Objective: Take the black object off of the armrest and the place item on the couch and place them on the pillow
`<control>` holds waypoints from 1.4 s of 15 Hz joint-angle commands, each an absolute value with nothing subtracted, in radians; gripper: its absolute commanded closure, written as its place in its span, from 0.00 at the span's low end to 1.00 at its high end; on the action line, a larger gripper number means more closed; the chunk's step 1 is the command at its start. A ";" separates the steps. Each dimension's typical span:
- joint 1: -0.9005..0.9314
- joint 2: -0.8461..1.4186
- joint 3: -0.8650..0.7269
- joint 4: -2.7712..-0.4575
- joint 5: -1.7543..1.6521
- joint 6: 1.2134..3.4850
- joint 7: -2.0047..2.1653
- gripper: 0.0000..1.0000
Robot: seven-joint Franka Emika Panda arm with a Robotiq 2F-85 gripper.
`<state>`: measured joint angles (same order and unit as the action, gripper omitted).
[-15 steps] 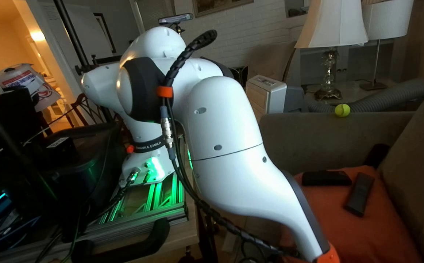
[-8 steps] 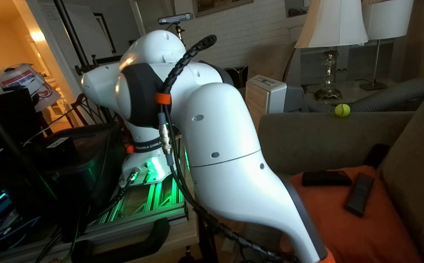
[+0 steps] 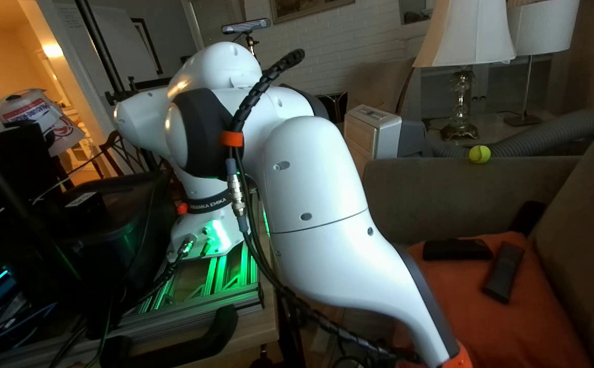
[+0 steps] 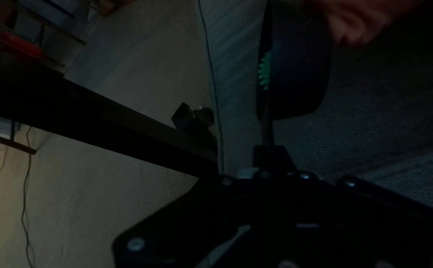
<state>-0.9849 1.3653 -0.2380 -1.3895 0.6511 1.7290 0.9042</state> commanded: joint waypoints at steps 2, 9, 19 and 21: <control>-0.977 1.360 -0.223 -1.386 0.668 1.641 0.912 0.99; -0.981 1.393 -0.183 -1.299 0.751 1.610 0.944 0.99; -0.956 1.452 -0.114 -1.167 0.843 1.553 0.971 0.99; -0.950 1.463 -0.101 -1.145 0.863 1.529 0.973 0.99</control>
